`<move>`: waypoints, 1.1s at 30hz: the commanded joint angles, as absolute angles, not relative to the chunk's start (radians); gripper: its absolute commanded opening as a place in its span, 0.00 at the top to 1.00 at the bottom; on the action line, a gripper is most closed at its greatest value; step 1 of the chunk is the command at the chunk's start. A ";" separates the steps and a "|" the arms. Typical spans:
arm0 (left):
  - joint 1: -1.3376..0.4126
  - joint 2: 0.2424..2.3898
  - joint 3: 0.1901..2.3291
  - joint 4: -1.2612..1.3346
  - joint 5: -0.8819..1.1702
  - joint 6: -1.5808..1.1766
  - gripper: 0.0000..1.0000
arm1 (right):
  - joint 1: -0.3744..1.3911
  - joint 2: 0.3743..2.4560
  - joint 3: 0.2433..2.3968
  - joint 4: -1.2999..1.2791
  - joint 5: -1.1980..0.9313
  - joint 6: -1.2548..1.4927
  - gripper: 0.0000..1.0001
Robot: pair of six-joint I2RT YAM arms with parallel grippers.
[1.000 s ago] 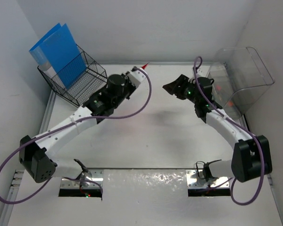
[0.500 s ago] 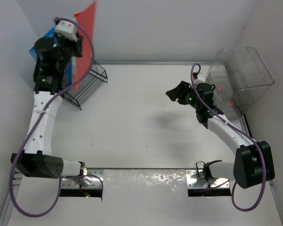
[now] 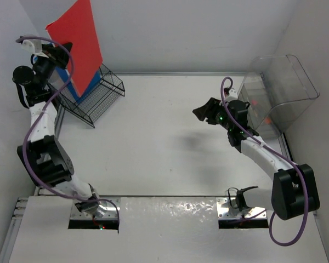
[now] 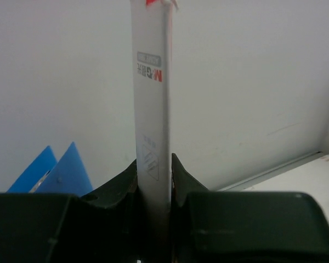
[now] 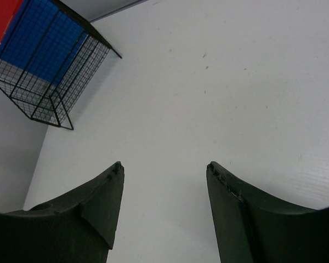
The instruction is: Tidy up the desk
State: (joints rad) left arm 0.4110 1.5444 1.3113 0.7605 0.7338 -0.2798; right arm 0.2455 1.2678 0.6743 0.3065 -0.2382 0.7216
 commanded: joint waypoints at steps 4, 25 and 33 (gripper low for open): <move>0.537 1.770 1.495 1.416 0.940 -0.793 1.00 | 0.250 1.244 0.684 0.344 -0.230 0.700 0.40; 0.537 1.807 1.525 1.123 1.060 -0.494 1.00 | 0.249 1.316 0.733 0.333 -0.225 0.696 0.40; 0.538 1.867 1.516 1.124 1.032 -0.514 1.00 | 0.249 1.316 0.736 0.334 -0.219 0.704 0.39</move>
